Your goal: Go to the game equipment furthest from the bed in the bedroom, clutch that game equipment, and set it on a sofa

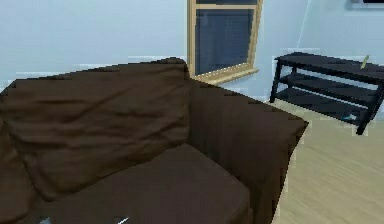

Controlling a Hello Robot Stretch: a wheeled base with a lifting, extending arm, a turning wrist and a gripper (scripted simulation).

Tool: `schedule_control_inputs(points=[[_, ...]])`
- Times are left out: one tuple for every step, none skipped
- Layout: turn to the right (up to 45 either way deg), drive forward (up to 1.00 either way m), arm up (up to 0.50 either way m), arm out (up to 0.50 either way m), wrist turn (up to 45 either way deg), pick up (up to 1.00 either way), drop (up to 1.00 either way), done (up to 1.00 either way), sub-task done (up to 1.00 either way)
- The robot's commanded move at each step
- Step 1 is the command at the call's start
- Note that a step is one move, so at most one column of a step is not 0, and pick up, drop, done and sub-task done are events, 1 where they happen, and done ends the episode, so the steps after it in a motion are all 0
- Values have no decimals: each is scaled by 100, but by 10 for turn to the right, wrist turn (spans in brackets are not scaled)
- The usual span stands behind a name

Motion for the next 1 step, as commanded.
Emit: schedule_control_inputs(points=[[0, 15, 0, 0, 0, 0, 0, 0, 0]])
